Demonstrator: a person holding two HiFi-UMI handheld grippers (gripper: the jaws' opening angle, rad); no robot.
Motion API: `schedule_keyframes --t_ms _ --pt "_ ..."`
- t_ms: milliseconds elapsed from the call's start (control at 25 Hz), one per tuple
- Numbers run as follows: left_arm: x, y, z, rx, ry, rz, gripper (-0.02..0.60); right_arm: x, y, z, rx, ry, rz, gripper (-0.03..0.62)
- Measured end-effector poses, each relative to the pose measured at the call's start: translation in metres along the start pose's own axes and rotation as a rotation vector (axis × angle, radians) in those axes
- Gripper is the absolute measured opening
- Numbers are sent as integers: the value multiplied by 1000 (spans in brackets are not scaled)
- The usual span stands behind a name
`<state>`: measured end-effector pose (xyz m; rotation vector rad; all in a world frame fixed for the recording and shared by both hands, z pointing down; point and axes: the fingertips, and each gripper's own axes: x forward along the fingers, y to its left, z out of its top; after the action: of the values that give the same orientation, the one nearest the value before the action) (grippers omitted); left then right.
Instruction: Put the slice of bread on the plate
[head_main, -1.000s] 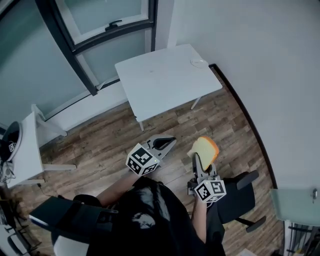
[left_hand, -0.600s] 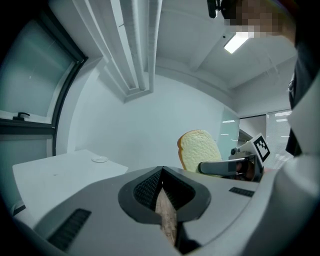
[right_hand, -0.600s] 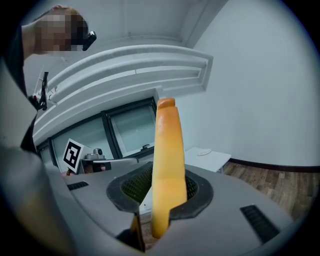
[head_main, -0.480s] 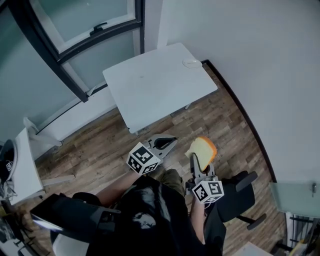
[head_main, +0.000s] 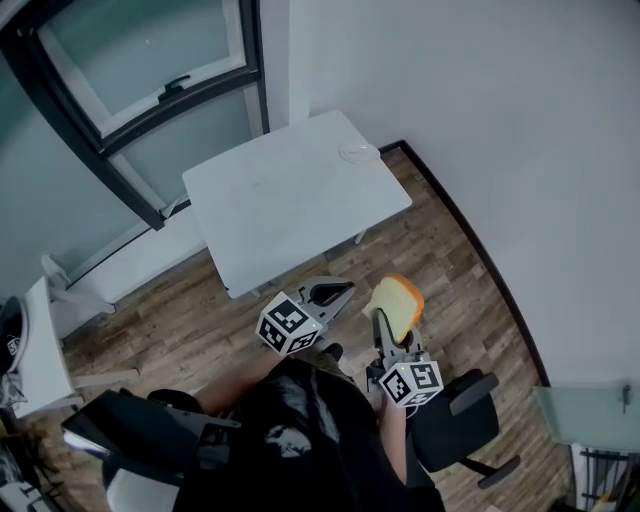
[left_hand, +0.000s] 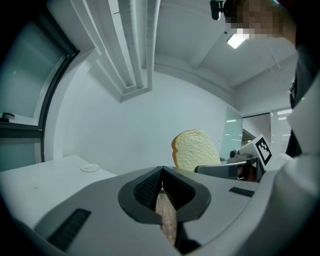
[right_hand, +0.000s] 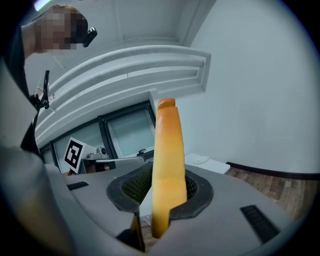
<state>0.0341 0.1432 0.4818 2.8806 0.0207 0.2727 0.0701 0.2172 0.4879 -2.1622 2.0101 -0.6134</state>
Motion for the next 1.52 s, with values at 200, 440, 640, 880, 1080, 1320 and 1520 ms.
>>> schedule_keyframes --t_ms 200,440,640,880,1080,1320,1520 --pt "49 2 11 0 -4 35 5 7 -44 21 -3 9 50 100" --pt "74 26 17 2 18 101 5 32 -77 28 3 33 105 100" --pt "90 61 26 -13 17 123 5 67 -87 39 2 46 132 100" --pt "111 105 43 -27 10 110 5 116 -95 58 -20 79 130 100" --pt "120 145 50 -42 8 96 5 156 -100 69 -24 99 101 100" --pt "122 179 48 -46 40 88 5 195 -105 65 -11 123 91 100" --pt "131 208 42 -87 53 129 5 222 -114 61 3 164 116 100"
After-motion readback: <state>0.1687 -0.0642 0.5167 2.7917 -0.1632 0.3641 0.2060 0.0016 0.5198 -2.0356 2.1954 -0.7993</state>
